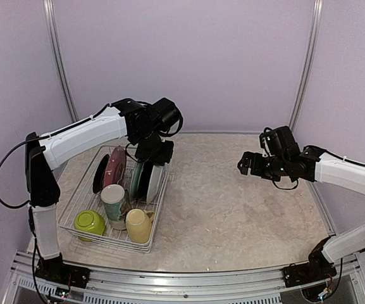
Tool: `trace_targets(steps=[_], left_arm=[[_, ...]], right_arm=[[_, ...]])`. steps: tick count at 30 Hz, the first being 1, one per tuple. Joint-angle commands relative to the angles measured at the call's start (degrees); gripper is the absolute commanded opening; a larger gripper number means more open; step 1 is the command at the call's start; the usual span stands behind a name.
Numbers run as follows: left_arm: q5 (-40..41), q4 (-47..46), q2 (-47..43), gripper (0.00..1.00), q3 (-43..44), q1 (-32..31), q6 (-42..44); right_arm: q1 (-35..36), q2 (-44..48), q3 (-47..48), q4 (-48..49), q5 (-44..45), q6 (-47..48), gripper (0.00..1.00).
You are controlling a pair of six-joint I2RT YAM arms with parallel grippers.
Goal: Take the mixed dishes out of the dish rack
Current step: Grab the plate from the dish rack.
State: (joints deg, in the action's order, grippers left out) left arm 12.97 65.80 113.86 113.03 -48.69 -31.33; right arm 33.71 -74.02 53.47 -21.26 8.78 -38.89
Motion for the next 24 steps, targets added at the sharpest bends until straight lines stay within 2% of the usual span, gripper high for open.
trace_targets(steps=[1, 18, 24], left_arm=[[-0.3, 3.2, 1.7, 0.15, 3.8, -0.4, -0.9], [-7.6, 4.3, 0.7, 0.00, 8.6, 1.0, -3.0], [-9.5, 5.2, -0.6, 0.00, 10.8, 1.6, -3.5]], right_arm=[[0.4, 1.0, -0.2, -2.3, 1.5, -1.3, 0.99], [0.5, 3.0, -0.9, -1.6, 0.5, -2.5, 0.99], [0.4, 3.0, -1.6, -0.4, -0.5, -3.0, 0.99]])
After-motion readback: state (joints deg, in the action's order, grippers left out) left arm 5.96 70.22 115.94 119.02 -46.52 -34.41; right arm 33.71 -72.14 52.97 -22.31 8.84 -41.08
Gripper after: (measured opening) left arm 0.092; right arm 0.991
